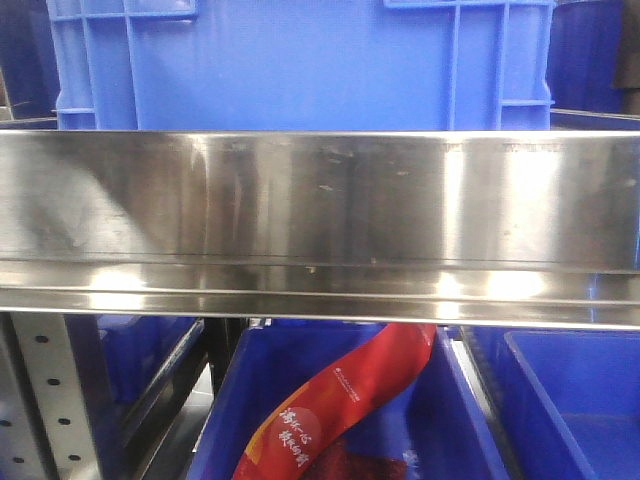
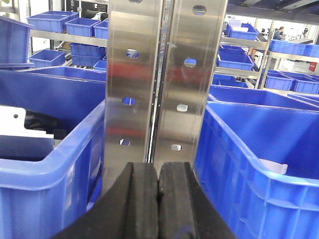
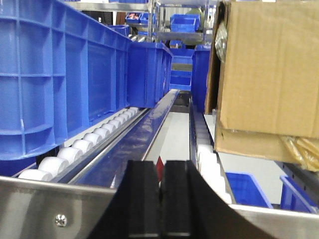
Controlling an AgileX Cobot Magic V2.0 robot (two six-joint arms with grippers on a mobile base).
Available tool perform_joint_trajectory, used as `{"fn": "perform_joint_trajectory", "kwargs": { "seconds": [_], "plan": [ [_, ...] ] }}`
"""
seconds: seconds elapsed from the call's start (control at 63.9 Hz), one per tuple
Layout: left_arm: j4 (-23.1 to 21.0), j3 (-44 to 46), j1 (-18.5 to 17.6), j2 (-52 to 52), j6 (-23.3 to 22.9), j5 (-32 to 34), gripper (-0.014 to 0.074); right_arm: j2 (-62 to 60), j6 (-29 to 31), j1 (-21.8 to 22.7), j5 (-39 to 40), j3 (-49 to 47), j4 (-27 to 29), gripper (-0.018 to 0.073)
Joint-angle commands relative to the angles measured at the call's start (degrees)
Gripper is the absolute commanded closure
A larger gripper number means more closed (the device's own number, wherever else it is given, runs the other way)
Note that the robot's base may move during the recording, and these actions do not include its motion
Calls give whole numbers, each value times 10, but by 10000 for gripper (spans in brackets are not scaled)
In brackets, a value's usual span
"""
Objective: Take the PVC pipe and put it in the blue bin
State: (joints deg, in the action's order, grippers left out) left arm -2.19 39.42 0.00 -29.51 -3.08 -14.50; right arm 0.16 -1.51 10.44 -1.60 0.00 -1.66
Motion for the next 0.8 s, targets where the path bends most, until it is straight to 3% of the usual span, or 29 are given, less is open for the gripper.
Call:
{"fn": "perform_joint_trajectory", "kwargs": {
  "seconds": [0.0,0.11,0.783],
  "plan": [
    [1,0,3,3,-4,12,707,-2,5,4,13,0,4,727],
    [1,0,3,3,-4,12,707,-2,5,4,9,0,24,727],
    [1,0,3,3,-4,12,707,-2,5,4,10,0,24,727]
  ]
}}
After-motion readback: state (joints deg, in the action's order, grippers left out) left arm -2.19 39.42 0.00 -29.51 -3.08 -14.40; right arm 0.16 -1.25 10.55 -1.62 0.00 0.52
